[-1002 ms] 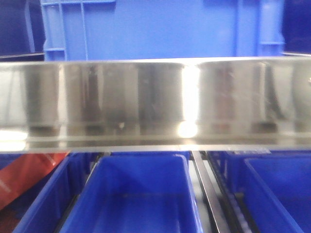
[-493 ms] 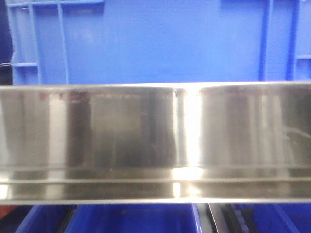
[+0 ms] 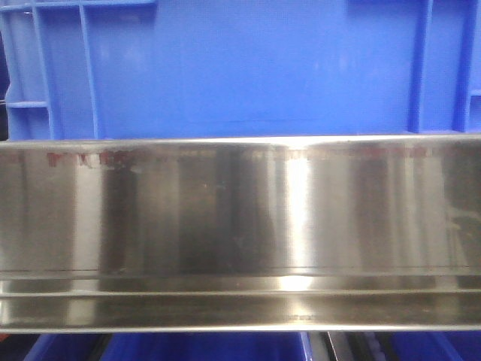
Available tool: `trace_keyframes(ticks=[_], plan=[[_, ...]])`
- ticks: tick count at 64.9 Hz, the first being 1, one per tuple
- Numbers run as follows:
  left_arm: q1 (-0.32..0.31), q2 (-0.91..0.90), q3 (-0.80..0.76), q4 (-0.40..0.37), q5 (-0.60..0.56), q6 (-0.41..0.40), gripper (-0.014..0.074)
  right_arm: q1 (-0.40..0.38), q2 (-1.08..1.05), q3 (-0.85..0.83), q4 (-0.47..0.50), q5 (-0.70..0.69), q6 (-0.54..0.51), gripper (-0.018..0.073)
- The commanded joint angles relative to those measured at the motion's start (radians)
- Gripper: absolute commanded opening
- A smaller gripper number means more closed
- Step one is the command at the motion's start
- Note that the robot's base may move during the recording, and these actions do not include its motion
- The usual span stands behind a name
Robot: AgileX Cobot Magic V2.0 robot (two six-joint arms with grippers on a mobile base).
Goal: Place valve from conveyor to right shelf box
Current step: 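Drive up to the shelf and hold both valves above a blue bin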
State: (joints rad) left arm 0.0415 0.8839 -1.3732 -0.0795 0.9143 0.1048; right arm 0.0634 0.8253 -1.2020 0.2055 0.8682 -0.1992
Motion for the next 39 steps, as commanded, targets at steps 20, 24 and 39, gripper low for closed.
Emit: trace_keyframes(ticks=[20,24,39], plan=[[-0.004,-0.009,-0.005,-0.007,-0.05,-0.004,-0.0111,-0.001,-0.009,-0.007,0.001,-0.069,-0.001,-0.0153],[-0.004,-0.009,-0.005,-0.007,-0.05,-0.004,-0.0111,-0.001,-0.009,-0.007,0.001,-0.069,-0.001,-0.0153],[-0.004,-0.009,-0.005,-0.007,-0.05,-0.004,-0.0111,-0.001,-0.009,-0.007,0.001,-0.103,-0.001,-0.0153]])
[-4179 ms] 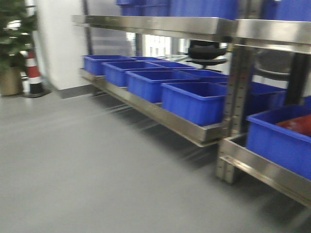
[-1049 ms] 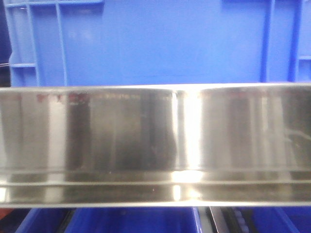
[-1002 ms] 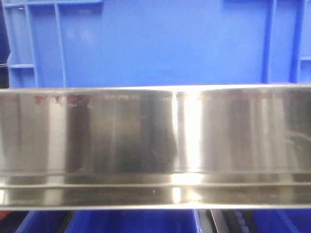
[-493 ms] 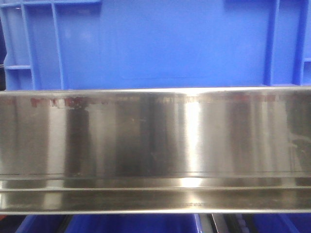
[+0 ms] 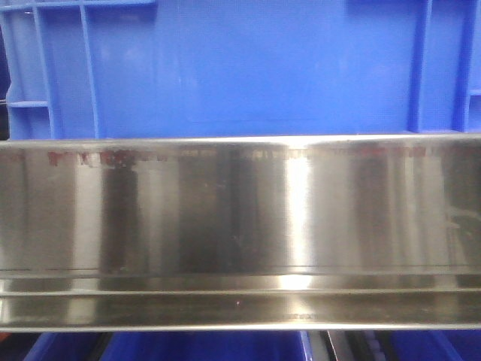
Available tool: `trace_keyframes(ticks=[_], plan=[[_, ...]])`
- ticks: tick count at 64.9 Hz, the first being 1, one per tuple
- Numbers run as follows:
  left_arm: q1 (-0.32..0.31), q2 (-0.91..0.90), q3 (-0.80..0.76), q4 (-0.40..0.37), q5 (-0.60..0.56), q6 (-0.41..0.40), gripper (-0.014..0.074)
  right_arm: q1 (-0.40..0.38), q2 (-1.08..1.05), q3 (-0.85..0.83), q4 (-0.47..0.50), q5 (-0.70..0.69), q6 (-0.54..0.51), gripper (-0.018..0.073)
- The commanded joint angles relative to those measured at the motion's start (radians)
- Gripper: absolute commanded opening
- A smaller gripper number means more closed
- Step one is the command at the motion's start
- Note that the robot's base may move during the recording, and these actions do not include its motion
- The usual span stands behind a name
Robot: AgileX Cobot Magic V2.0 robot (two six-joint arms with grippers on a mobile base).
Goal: Place valve from conveyor to right shelf box
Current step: 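Drive up to the shelf and hold both valves above a blue bin, then lower both valves into the blue bin and open both grippers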
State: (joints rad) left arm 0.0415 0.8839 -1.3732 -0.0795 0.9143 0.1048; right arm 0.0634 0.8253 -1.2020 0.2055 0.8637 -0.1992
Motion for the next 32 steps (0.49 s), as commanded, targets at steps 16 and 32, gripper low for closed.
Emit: trace_keyframes(ticks=[16,32], plan=[[-0.004,-0.009,-0.005,-0.007,-0.05,-0.004,-0.0111,-0.001,-0.009,-0.007,0.001,-0.11,-0.001,-0.0153],[-0.004,-0.009,-0.005,-0.007,-0.086,-0.004,-0.0111,-0.001,-0.009,-0.009,0.001,-0.107,-0.001,-0.0153]])
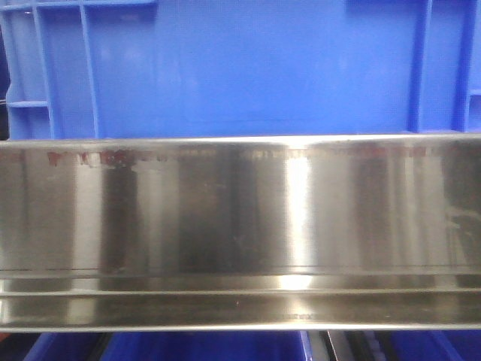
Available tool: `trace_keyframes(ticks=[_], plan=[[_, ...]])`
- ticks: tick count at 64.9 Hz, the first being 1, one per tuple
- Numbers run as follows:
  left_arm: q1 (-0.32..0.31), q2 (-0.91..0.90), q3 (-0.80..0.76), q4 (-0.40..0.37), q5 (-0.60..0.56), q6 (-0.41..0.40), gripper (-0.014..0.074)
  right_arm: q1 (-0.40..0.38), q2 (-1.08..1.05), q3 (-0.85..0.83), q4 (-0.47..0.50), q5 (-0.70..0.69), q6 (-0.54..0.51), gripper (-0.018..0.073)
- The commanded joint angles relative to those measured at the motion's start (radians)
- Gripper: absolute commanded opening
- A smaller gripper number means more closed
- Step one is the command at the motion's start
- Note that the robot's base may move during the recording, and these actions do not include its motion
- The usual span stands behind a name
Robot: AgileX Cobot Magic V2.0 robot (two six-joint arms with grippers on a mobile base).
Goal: Place valve from conveyor to right shelf box
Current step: 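Lower both valves into the blue bin and open both grippers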
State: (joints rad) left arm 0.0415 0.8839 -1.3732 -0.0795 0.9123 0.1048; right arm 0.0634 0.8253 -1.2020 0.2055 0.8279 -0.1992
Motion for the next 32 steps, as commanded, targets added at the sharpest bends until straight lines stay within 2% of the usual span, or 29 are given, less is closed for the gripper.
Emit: trace_keyframes(ticks=[1,6,13,27,32], plan=[[-0.004,-0.009,-0.005,-0.01,-0.095,-0.004,-0.0111,-0.001,-0.009,-0.012,0.001,-0.074,-0.001,-0.0153],[-0.029,0.007,-0.018,-0.017,-0.129,-0.004,-0.0111,0.001,-0.002,-0.039,0.001,-0.077,-0.001,-0.0153],[-0.099,0.079,-0.089,-0.015,-0.103,-0.004,-0.0111,0.029,0.043,-0.12,0.007,-0.076,-0.001,-0.0153],[-0.296,0.31,-0.323,-0.014,-0.078,-0.003,-0.0111,0.166,0.202,-0.323,0.011,-0.076,-0.001,-0.0153],[-0.399,0.435,-0.43,-0.014,-0.076,-0.003,-0.0111,0.238,0.294,-0.393,0.015,-0.076,-0.001,-0.0153]])
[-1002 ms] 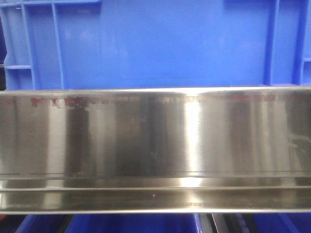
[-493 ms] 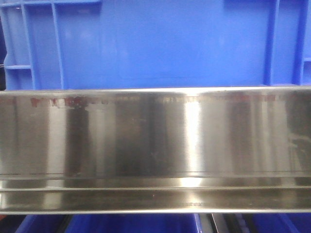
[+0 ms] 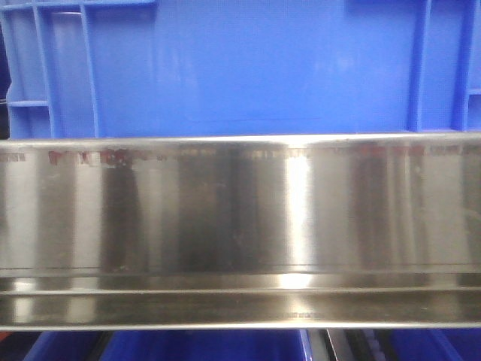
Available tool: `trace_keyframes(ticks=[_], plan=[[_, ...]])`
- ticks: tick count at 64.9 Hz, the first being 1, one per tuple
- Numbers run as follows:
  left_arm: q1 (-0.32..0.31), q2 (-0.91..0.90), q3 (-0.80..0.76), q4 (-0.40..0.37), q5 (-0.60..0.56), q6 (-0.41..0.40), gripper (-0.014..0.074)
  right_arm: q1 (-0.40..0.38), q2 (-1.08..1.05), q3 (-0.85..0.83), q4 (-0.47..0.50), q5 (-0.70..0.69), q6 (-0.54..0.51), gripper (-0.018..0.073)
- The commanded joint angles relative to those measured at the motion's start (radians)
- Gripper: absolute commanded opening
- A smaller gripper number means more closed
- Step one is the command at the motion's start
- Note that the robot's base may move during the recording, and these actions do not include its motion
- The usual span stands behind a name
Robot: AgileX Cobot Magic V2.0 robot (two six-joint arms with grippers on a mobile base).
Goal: Place valve from conveyor to right shelf box
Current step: 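Lower both valves into the blue bin and open both grippers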
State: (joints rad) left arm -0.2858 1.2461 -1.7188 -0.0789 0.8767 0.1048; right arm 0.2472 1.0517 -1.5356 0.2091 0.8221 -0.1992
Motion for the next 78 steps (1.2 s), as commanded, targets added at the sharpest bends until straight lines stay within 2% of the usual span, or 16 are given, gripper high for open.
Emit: trace_keyframes(ticks=[1,10,17,23,40,48,53,59,66,68,71,78], plan=[[-0.084,0.089,-0.097,-0.014,-0.04,-0.003,-0.0111,0.064,0.079,-0.07,0.011,-0.07,-0.001,-0.0153],[-0.19,0.239,-0.176,-0.014,-0.036,-0.003,-0.0111,0.146,0.185,-0.1,0.015,-0.072,-0.001,-0.0153],[-0.233,0.328,-0.19,-0.014,-0.036,-0.003,-0.0111,0.191,0.263,-0.1,0.015,-0.072,-0.001,-0.0153],[-0.239,0.391,-0.19,-0.014,-0.027,-0.003,-0.0111,0.214,0.333,-0.1,0.016,-0.063,-0.001,-0.0153],[-0.237,0.497,-0.19,-0.003,0.025,-0.003,-0.0105,0.216,0.465,-0.1,0.027,-0.017,-0.001,-0.0133],[-0.237,0.517,-0.19,0.014,0.055,-0.003,-0.0006,0.216,0.499,-0.1,0.027,-0.009,-0.001,-0.0008],[-0.237,0.522,-0.19,0.028,0.079,-0.003,0.0122,0.216,0.509,-0.1,0.027,-0.006,-0.001,0.0114],[-0.237,0.524,-0.19,0.046,0.096,-0.003,0.0325,0.216,0.511,-0.1,0.027,-0.006,-0.001,0.0272],[-0.237,0.524,-0.19,0.067,0.102,-0.005,0.0609,0.214,0.511,-0.1,0.027,-0.006,-0.001,0.048],[-0.237,0.524,-0.19,0.069,0.102,-0.005,0.0627,0.214,0.511,-0.1,0.027,-0.006,-0.001,0.0512],[-0.237,0.524,-0.19,0.079,0.102,-0.005,0.058,0.214,0.509,-0.1,0.027,-0.006,-0.001,0.0569],[-0.237,0.513,-0.191,0.085,0.113,-0.005,0.0495,0.214,0.494,-0.1,0.027,-0.006,-0.001,0.0568]])
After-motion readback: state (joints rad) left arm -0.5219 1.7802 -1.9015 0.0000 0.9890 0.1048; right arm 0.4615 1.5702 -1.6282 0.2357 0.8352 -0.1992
